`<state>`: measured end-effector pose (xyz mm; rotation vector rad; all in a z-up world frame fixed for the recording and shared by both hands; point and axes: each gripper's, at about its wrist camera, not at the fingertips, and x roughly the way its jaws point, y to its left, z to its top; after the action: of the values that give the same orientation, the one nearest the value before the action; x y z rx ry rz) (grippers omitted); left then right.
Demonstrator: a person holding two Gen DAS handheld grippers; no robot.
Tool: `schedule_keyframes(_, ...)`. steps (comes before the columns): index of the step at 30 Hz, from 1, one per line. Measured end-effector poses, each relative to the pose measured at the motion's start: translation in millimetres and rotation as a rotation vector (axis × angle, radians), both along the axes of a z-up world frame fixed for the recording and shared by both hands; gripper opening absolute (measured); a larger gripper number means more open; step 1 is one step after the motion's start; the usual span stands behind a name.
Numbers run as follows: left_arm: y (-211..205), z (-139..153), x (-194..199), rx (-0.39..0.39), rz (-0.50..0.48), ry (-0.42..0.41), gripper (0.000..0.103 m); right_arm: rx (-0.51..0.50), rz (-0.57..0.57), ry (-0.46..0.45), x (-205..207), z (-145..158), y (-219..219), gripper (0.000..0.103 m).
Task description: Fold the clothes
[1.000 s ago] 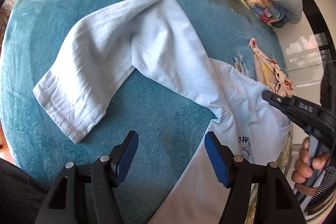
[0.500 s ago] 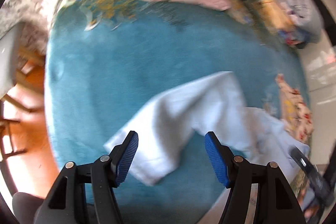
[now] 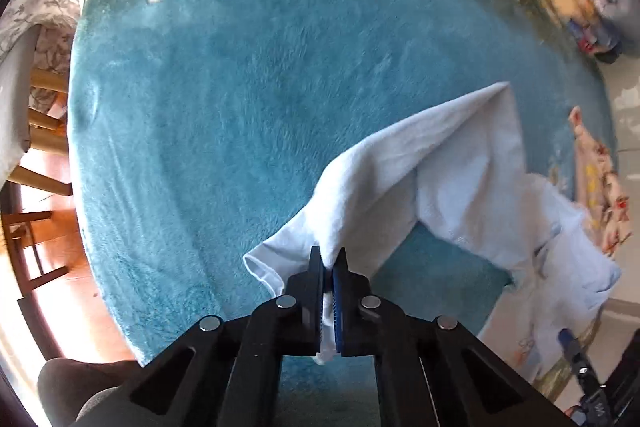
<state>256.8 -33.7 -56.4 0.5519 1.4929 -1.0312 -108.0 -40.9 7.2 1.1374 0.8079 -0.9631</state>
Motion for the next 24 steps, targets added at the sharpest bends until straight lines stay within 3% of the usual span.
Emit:
schedule_keyframes(3, -3, 42, 5, -0.115, -0.039, -0.07, 0.004, -0.009, -0.008, -0.003, -12, 5, 3, 0.07)
schedule_keyframes(6, -22, 105, -6, -0.23, -0.18, -0.062, 0.004, -0.017, -0.04, 0.0, -30, 8, 8, 0.07)
schedule_keyframes(9, -45, 168, -60, -0.341, -0.393, -0.036, 0.004, -0.01, -0.083, -0.005, -49, 7, 12, 0.07)
schedule_keyframes(12, -53, 207, -128, -0.42, -0.607, 0.056, 0.005, -0.002, -0.128, -0.019, -67, 5, 14, 0.07)
schedule_keyframes(17, -51, 200, -251, -0.405, -0.86, 0.203, 0.005, -0.016, -0.231, -0.054, -104, 9, 22, 0.07)
schedule_keyframes(21, -34, 154, -334, -0.27, -0.998, 0.233, 0.005, -0.01, -0.304, -0.039, -139, 7, 37, 0.07)
schedule_keyframes(22, -34, 138, -346, -0.222, -0.998, 0.234, 0.005, -0.005, -0.321, -0.034, -148, 5, 41, 0.07)
schedule_keyframes(24, -36, 107, -363, -0.134, -0.976, 0.219, 0.015, 0.011, -0.354, -0.024, -163, 1, 49, 0.07)
